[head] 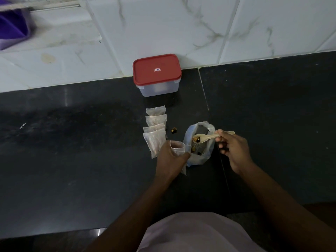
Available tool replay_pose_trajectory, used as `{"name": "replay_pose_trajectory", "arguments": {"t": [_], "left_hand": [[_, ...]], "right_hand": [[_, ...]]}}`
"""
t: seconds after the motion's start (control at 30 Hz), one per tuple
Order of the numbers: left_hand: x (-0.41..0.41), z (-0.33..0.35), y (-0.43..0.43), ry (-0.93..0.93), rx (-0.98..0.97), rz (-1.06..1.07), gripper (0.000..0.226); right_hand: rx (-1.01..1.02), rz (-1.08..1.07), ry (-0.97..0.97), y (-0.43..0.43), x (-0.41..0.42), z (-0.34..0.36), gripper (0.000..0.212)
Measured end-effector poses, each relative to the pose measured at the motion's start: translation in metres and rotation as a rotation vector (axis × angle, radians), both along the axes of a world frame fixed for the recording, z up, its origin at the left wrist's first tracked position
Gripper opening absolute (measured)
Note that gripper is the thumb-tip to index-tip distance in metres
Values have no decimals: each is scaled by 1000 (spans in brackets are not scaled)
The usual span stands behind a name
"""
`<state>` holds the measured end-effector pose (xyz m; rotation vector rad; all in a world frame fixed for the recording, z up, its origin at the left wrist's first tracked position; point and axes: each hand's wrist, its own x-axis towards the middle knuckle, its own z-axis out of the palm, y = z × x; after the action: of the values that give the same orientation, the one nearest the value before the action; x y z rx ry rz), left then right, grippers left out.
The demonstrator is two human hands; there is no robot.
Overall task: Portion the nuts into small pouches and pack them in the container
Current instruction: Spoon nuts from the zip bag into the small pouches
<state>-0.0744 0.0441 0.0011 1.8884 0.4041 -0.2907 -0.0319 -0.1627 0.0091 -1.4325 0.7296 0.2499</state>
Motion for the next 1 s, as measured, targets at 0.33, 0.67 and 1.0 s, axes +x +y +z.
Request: {"name": "replay_pose_trajectory", "arguments": {"t": [0.33, 0.67, 1.0], "left_hand": [[4, 9, 1, -136, 16, -66, 36], [4, 12, 3, -200, -29, -96, 36], [5, 15, 4, -222, -58, -91, 43]], "right_hand": [[166, 173, -245, 15, -10, 40, 27], [-416, 746, -648, 23, -26, 47, 24], [-176, 475, -550, 20, -33, 41, 22]]}}
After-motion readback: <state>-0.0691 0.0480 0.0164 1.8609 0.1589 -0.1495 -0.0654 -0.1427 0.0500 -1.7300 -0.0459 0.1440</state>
